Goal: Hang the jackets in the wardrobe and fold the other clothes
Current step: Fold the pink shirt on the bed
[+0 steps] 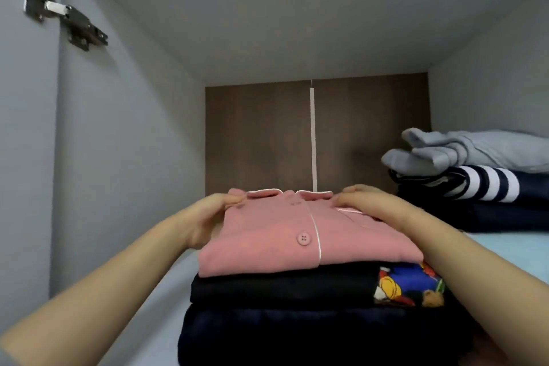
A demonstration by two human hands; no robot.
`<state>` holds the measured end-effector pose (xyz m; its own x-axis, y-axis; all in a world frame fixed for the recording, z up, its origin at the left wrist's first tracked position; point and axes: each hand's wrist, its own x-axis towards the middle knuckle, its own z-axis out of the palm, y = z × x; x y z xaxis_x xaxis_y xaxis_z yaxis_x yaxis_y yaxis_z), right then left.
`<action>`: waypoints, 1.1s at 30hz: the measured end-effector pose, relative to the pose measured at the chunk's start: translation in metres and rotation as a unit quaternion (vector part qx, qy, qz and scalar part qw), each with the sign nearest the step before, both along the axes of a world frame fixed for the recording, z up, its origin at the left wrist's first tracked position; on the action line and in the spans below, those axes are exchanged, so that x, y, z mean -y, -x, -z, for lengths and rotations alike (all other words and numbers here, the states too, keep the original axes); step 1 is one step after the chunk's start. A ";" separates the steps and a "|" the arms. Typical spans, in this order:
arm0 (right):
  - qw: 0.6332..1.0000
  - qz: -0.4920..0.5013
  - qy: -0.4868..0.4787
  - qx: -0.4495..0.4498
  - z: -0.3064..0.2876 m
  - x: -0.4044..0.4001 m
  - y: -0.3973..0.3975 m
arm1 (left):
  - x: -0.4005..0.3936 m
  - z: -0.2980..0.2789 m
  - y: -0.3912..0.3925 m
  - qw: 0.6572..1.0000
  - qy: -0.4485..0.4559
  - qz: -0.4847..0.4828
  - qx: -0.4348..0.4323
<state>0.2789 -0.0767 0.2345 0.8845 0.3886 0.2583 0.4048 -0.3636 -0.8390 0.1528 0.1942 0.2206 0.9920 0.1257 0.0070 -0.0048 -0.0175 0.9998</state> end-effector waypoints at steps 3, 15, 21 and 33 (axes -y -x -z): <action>0.999 -0.021 -0.042 -0.020 0.007 0.013 0.013 | 0.007 -0.002 0.020 0.995 -0.023 0.097 0.015; 0.994 0.012 0.096 0.044 0.005 0.036 0.040 | 0.048 0.004 0.032 0.995 -0.076 -0.060 -0.009; 0.974 -0.044 0.108 0.192 0.002 0.039 0.079 | 0.046 0.012 0.079 0.995 -0.050 -0.009 0.080; 0.985 -0.073 0.060 0.143 0.041 0.051 0.112 | 0.044 0.048 0.105 0.983 -0.031 -0.067 0.166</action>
<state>0.1664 -0.1281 0.1931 0.7153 0.5487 0.4328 0.6731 -0.3742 -0.6379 0.0476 0.1497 0.1729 0.9083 0.2448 0.3393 -0.3243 -0.1005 0.9406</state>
